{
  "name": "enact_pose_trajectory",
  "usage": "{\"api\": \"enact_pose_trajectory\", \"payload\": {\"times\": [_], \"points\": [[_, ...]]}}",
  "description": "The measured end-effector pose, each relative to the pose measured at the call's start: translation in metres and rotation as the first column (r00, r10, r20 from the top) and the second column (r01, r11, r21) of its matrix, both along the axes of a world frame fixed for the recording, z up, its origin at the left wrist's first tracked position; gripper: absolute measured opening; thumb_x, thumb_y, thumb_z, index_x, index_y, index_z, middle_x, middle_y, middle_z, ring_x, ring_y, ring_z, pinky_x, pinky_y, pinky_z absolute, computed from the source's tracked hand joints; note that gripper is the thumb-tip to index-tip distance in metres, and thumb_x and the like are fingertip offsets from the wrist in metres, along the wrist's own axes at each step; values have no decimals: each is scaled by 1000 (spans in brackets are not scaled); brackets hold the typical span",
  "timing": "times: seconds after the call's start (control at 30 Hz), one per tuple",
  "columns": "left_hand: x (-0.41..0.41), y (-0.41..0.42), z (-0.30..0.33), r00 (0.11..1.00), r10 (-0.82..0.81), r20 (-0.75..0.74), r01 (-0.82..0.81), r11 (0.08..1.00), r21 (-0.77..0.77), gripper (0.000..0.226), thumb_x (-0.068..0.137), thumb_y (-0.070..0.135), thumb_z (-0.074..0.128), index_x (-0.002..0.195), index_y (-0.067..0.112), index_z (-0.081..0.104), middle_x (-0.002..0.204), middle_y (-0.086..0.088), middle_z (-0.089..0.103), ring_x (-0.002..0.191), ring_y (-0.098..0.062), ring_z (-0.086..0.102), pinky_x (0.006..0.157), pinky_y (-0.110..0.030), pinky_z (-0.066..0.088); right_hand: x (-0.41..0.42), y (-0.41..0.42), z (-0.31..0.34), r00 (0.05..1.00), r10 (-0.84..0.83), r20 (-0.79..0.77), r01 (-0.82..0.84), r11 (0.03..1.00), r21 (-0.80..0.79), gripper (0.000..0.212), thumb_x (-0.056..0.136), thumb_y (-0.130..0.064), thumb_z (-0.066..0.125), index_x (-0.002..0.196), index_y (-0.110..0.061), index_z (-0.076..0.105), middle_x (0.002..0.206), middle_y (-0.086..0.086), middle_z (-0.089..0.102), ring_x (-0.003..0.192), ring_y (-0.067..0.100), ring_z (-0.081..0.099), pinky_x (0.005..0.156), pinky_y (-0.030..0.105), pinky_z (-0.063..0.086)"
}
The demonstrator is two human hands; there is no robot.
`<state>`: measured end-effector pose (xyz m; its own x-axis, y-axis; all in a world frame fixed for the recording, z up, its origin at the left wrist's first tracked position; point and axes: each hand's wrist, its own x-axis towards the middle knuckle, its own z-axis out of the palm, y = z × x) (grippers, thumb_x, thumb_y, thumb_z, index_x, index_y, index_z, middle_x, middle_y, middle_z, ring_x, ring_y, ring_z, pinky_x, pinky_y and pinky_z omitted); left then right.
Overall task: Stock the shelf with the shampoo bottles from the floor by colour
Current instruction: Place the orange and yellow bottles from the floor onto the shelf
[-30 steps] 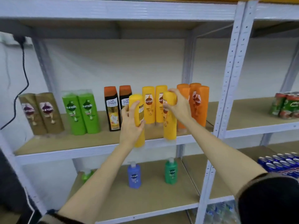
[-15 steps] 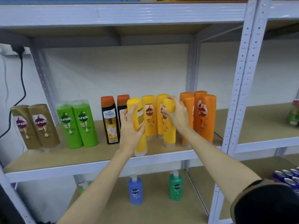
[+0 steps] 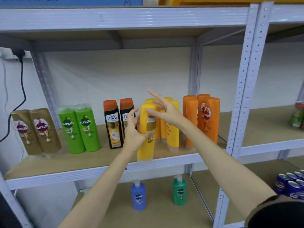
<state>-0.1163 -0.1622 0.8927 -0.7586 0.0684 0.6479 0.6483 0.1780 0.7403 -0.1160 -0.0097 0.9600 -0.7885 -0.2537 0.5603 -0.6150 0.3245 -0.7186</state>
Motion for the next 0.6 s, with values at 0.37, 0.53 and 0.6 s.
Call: {"api": "enact_pose_trajectory", "payload": {"times": [0.37,0.53,0.6], "points": [[-19,-43,-28,971,170,165,-71,874,-481,61,80,39,66,132,18,42,137,-1,47,125,-19,45,101,-36,40,-13,-10,6,932,-359,-52,361,932,28,40,71,-31,79,108,-22,67,109,-6,63,108,15,54,83,26,50],[-29,-56,-63,932,338,130,-89,562,-822,48,90,48,46,134,28,42,143,4,40,131,-20,35,105,-46,26,-31,-27,-1,771,-619,-151,637,744,204,45,71,-41,77,110,-24,62,117,10,56,105,25,55,83,35,47],[-30,-55,-70,930,342,135,-60,503,-862,47,91,50,42,134,30,41,145,5,36,134,-21,30,106,-46,23,-36,-31,-5,730,-666,-153,682,695,228,45,73,-41,75,112,-22,60,118,11,53,102,28,57,82,35,48]]}}
